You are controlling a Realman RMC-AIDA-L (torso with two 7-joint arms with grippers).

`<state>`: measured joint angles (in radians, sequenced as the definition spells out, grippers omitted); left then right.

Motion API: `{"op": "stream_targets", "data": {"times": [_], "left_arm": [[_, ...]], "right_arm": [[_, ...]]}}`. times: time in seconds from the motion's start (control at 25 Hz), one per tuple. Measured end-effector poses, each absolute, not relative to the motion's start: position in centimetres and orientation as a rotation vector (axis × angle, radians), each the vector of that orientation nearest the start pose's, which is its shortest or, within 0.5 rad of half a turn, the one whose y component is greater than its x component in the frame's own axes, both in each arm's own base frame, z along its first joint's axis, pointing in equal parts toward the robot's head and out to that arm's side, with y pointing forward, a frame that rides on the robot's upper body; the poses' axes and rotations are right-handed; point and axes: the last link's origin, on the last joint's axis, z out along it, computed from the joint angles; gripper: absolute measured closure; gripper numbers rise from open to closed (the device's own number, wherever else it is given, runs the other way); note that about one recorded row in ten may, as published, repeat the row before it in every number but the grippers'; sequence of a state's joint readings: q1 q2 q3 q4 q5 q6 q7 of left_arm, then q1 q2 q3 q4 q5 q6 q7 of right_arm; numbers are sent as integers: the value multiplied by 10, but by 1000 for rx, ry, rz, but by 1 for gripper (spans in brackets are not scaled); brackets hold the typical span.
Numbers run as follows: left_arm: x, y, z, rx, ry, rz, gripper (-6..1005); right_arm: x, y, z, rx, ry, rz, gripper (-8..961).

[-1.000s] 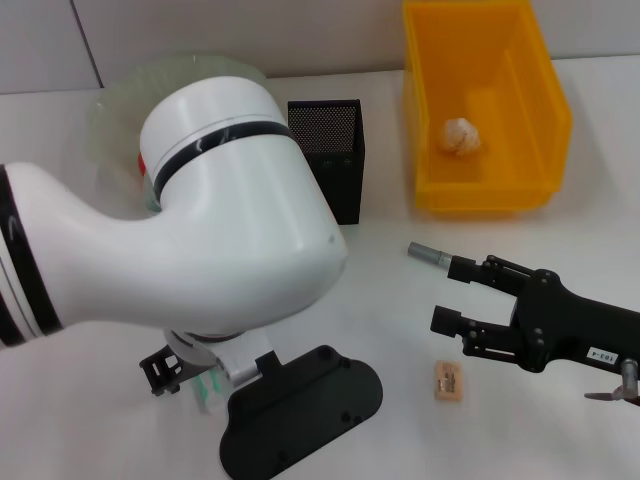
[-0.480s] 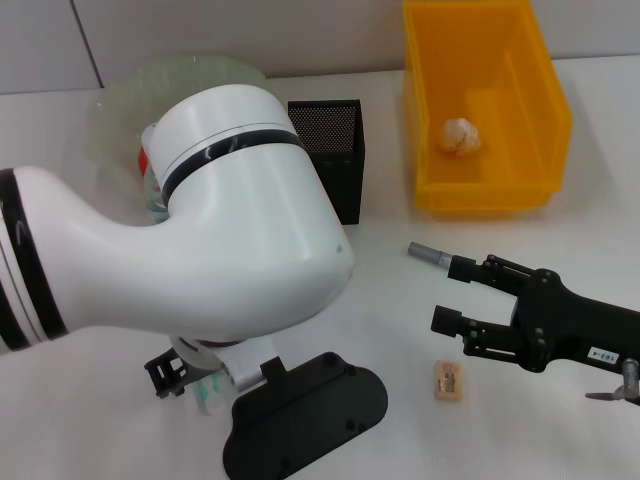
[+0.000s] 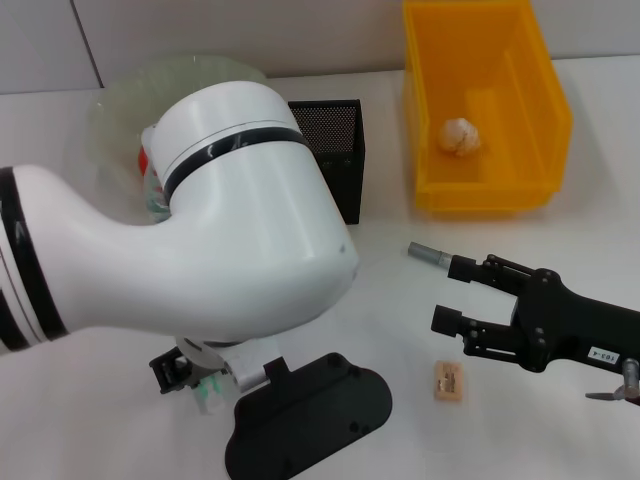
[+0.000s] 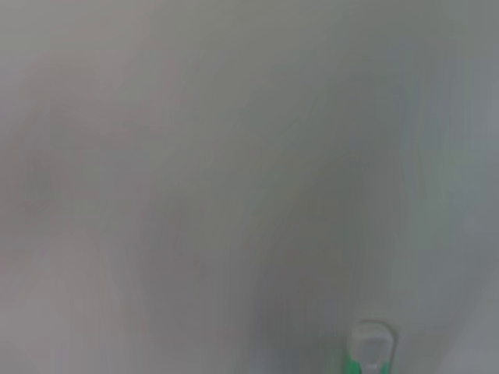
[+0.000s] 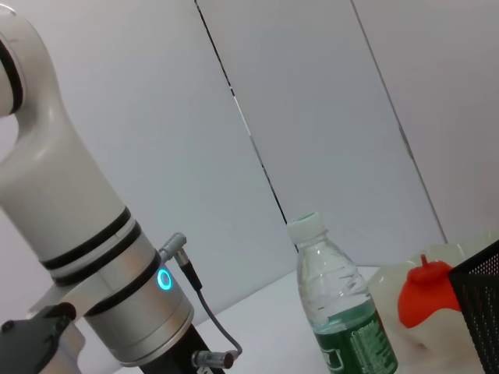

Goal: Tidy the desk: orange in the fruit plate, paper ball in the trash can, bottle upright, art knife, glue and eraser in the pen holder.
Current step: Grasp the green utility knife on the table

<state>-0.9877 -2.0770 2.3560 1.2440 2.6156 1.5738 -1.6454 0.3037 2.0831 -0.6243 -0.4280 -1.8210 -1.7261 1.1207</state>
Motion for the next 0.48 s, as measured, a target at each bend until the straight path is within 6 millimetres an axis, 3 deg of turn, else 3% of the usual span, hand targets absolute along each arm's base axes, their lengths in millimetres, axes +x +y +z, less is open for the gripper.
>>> {"op": "stream_targets", "data": {"times": [0.12, 0.48], "left_arm": [[-119, 290, -117, -2490, 1829, 1603, 727], [-119, 290, -117, -2486, 1820, 1611, 632]], "right_arm": [[305, 241, -14, -2524, 736, 1085, 123], [305, 240, -13, -2529, 734, 1091, 123]]}}
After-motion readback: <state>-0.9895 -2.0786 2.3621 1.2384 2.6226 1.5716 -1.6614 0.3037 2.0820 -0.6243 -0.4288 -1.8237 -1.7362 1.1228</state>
